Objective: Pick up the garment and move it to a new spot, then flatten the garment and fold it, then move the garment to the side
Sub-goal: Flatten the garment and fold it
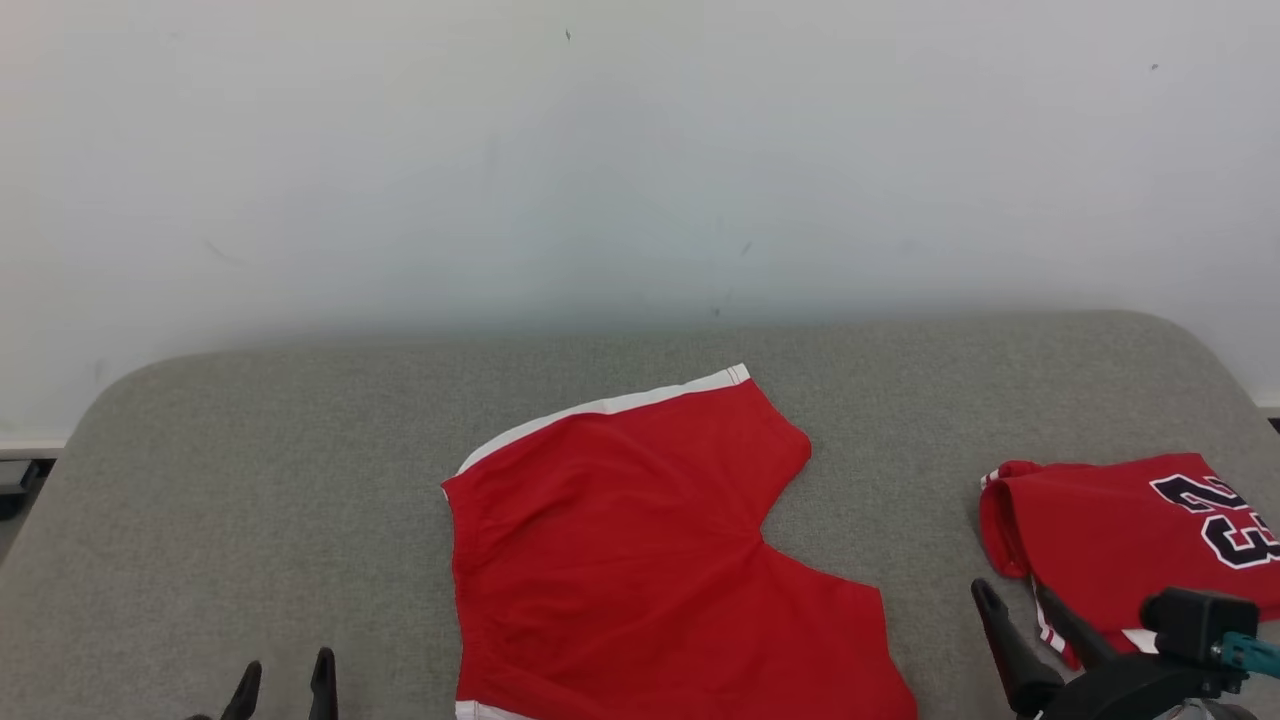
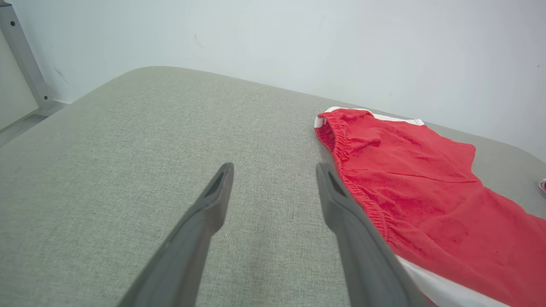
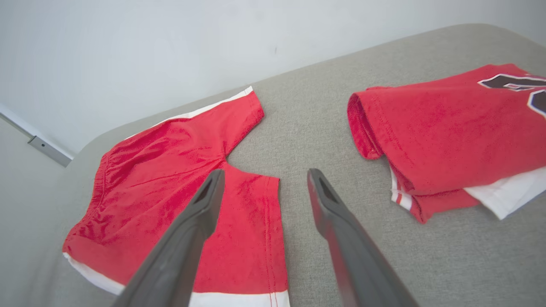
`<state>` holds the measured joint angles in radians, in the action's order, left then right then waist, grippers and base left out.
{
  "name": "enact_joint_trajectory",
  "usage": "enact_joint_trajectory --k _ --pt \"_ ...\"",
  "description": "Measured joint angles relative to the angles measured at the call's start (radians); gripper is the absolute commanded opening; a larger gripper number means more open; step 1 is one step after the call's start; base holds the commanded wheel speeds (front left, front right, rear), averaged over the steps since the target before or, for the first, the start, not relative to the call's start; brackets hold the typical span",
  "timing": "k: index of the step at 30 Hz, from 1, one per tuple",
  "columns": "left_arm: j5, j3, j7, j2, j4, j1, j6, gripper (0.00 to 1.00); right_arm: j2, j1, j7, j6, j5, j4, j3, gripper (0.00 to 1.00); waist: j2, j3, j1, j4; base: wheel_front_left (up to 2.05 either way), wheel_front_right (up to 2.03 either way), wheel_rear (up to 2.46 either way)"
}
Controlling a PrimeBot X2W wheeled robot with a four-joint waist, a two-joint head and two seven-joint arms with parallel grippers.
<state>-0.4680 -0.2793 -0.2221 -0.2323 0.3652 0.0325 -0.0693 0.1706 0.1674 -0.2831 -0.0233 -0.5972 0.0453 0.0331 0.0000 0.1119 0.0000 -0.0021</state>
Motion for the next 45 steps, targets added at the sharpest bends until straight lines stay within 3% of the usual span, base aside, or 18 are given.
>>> enact_joint_trajectory --k 8,14,19,26,45 --pt "0.037 0.007 -0.009 -0.003 -0.157 0.005 -0.021 1.0 -0.024 -0.042 0.168 -0.022 0.08 0.026 -0.013 1.0 0.0 0.05 -0.0001 0.014 0.0 0.0 0.0" --pt "0.067 0.014 -0.003 -0.007 -0.25 0.036 -0.038 1.0 -0.001 -0.072 0.223 -0.011 0.176 -0.01 0.051 1.0 0.0 0.073 -0.0001 0.008 0.0 0.0 0.0" --pt "0.071 0.026 0.032 -0.005 -0.278 0.089 -0.046 1.0 0.004 -0.088 0.262 -0.019 0.188 -0.011 0.029 1.0 -0.0001 0.086 0.0 -0.008 0.0 0.0 0.0" --pt "0.072 0.048 0.101 -0.006 -0.272 0.155 -0.054 1.0 0.011 -0.048 0.276 -0.022 0.188 -0.029 0.019 1.0 0.0 0.079 0.0 -0.026 0.0 0.0 0.0" --pt "0.091 0.045 0.192 0.01 -0.329 0.145 -0.054 1.0 0.012 -0.054 0.302 -0.016 0.193 -0.062 0.034 1.0 0.0001 0.043 0.0001 -0.035 0.0 0.0 0.0"
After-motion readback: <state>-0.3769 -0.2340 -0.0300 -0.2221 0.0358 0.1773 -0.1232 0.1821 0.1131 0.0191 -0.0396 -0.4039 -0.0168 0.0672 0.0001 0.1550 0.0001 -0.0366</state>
